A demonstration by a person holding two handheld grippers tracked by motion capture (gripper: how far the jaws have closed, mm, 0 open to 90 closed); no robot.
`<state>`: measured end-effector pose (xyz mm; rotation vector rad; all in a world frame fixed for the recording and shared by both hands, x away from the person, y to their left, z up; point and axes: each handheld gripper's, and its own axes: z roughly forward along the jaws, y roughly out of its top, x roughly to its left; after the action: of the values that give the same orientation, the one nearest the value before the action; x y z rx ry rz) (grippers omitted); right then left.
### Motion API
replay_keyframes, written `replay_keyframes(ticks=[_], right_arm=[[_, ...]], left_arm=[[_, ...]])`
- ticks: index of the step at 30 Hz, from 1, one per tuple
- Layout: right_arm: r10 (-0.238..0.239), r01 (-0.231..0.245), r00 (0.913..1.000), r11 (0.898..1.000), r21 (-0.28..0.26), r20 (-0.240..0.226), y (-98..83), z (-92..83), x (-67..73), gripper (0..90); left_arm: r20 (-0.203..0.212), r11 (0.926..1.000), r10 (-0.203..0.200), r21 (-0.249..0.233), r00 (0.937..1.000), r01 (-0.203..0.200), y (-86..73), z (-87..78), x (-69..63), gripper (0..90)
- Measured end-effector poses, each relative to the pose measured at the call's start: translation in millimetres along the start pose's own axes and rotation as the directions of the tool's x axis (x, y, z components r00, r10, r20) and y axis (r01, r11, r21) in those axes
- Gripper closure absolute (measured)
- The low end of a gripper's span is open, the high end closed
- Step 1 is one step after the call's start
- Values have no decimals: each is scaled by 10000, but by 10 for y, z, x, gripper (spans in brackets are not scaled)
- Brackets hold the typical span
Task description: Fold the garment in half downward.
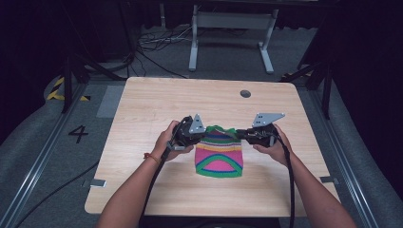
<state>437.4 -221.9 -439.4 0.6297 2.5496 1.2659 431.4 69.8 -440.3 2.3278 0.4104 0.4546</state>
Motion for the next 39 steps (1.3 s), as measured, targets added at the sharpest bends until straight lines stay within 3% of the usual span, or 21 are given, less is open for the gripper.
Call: replay_keyframes(ticks=[4, 11, 20, 27, 32, 34, 36, 38, 39], right_arm=[[-212, 217, 9995, 9995, 216, -222, -43, -28, 111, 839], [-574, 608, 9963, 9968, 515, -643, -122, -54, 288, 838], [-960, 1034, 9901, 9923, 689, -1021, -173, -109, 474, 837], [-1241, 1335, 9860, 9877, 810, -1117, -235, -160, 595, 831], [-1253, 1387, 9827, 9859, 938, -1363, -297, -204, 707, 819], [-1249, 1422, 9798, 9843, 1047, -1563, -334, -203, 752, 785], [-1297, 1482, 9805, 9813, 1226, -1475, -367, -197, 796, 763], [-1239, 1378, 9847, 9840, 1131, -1224, -384, -200, 844, 699], [-1203, 1315, 9872, 9855, 1069, -1049, -378, -199, 852, 704]], left_arm=[[159, 10000, 30, 51, 9999, -31, -76, -43, -57, 853], [518, 9978, 644, 127, 9966, -651, -132, -81, -238, 892], [1078, 9955, 937, 37, 9897, -946, -177, -125, -360, 899], [1364, 9914, 1292, 19, 9822, -1306, -209, -275, -516, 900], [1720, 9866, 1568, 176, 9725, -1621, -256, -351, -646, 900], [1522, 9855, 1620, 264, 9750, -1679, -273, -346, -661, 900], [1325, 9896, 1390, 179, 9814, -1426, -279, -325, -619, 891], [1155, 9918, 1246, 142, 9855, -1270, -257, -247, -559, 728], [1254, 9921, 1219, 134, 9846, -1245, -246, -213, -540, 718]])
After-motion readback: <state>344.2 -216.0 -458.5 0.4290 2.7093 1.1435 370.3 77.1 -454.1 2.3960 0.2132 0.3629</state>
